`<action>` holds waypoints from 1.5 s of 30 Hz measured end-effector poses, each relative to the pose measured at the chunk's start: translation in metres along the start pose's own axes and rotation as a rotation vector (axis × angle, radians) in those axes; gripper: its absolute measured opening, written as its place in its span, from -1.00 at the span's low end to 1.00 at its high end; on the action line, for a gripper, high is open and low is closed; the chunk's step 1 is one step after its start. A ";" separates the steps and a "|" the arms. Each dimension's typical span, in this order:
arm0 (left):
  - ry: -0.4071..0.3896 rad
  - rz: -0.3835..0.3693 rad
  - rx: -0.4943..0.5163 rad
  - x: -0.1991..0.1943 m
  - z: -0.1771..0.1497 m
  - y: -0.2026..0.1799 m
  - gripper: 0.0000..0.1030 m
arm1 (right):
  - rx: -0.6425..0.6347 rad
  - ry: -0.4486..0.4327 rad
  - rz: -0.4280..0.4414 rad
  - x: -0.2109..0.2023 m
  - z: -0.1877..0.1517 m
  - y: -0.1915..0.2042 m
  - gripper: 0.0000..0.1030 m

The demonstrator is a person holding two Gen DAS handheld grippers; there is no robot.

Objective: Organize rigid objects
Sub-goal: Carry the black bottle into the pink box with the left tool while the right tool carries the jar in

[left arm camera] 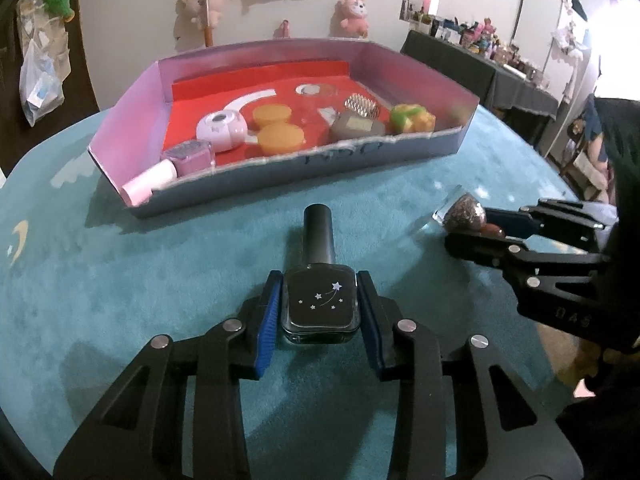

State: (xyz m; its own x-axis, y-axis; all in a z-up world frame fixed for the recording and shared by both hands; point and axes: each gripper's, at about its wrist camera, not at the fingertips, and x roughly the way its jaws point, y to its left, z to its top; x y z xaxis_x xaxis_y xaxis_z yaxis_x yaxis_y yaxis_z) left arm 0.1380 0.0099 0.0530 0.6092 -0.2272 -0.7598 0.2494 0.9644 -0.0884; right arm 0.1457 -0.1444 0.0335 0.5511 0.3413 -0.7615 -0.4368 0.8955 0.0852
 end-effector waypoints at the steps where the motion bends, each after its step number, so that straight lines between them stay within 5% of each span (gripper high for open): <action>1: -0.012 -0.002 0.004 -0.004 0.004 -0.001 -0.35 | 0.002 -0.006 0.004 -0.002 0.001 0.000 -0.37; 10: -0.143 -0.070 0.059 -0.028 0.099 0.013 -0.35 | -0.020 -0.119 0.030 -0.038 0.062 -0.016 -0.37; 19: 0.043 -0.014 0.114 0.067 0.184 0.036 -0.35 | -0.066 0.016 -0.066 0.021 0.152 -0.052 -0.37; 32: 0.249 0.031 0.069 0.143 0.201 0.048 -0.35 | -0.132 0.299 -0.140 0.093 0.182 -0.060 -0.37; 45: 0.283 0.035 0.039 0.155 0.206 0.051 -0.35 | -0.164 0.379 -0.194 0.117 0.181 -0.063 -0.37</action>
State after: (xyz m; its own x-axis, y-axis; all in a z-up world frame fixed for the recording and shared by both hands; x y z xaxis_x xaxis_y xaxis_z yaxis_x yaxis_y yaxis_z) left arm 0.4000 -0.0040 0.0637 0.3852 -0.1415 -0.9119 0.2643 0.9637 -0.0379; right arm 0.3664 -0.1097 0.0549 0.3479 0.0155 -0.9374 -0.4744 0.8653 -0.1618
